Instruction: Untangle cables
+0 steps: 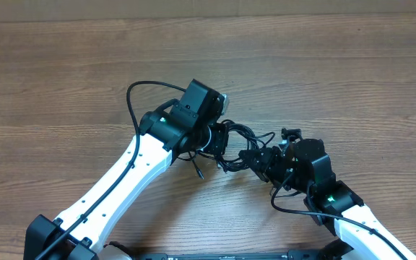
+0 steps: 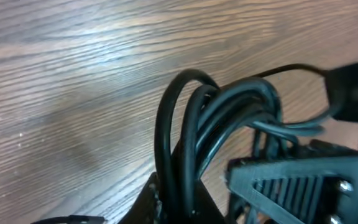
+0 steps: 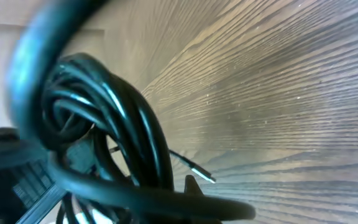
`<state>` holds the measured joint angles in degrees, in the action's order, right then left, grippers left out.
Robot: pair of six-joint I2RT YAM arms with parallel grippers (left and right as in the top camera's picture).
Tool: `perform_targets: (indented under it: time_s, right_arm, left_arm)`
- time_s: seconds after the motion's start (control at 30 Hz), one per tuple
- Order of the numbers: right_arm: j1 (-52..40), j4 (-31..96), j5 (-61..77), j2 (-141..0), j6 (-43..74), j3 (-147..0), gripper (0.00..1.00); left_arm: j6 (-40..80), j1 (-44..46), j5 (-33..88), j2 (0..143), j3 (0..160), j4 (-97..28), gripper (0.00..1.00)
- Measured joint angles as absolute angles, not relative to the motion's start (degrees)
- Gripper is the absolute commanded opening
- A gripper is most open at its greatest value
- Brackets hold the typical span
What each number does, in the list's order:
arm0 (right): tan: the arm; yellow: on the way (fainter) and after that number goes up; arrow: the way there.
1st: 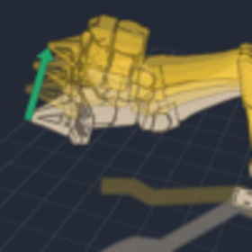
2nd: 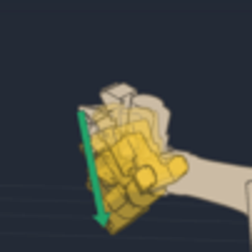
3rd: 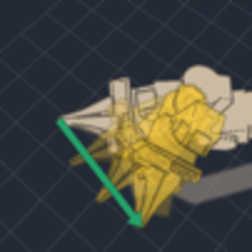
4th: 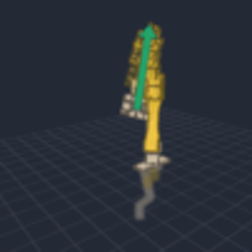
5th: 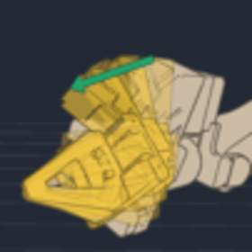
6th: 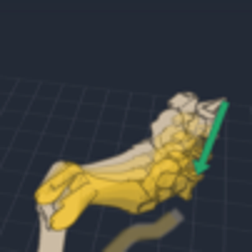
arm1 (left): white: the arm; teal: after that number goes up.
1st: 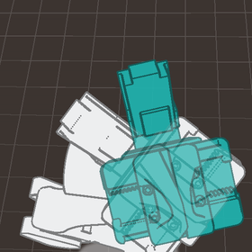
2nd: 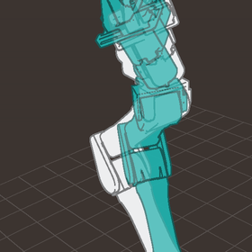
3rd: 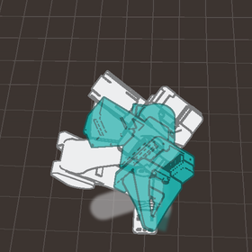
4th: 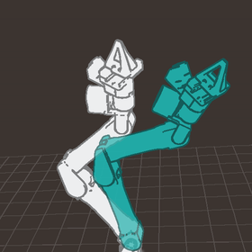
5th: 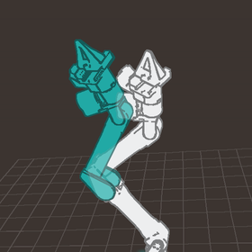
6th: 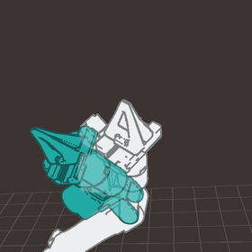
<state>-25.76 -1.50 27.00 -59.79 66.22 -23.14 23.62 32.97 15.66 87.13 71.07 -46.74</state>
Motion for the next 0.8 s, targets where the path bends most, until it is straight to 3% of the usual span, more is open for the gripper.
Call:
perform_targets:
  time_s: [0.1,0.17,0.3,0.4,0.57,0.67,0.8]
  right_arm:
    - [-25.74,-2.09,27.94,-59.79,66.57,-23.14,0.22]
    - [-25.76,-2.07,28.56,-59.77,66.41,-23.18,0.41]
    - [-25.82,-2.61,29.71,-59.77,64.77,-23.18,0.69]
    - [-25.82,-4.43,30.09,-59.77,63.81,-23.18,0.75]
    - [-26.04,-11.22,31.94,-59.72,63.94,-23.18,0.74]
    - [-28.14,-12.12,32.84,-59.72,65.56,-23.18,0.78]
    - [-33.34,-11.99,32.12,-59.72,62.26,-23.18,0.88]
  left_arm:
    - [23.49,31.44,15.64,87.24,70.67,-46.68,0.04]
    - [22.68,29.28,14.7,87.29,70.52,-46.54,0.04]
    - [21.19,22.65,12.93,87.46,70.46,-46.0,0.04]
    - [21.3,17.91,12.12,87.46,70.43,-45.34,0.04]
    - [24.88,14.46,12.53,87.46,70.41,-45.36,0.04]
    - [34.68,14.7,11.18,87.46,70.41,-46.28,0.04]
    - [56.88,16.38,8.08,87.46,70.41,-48.9,0.04]
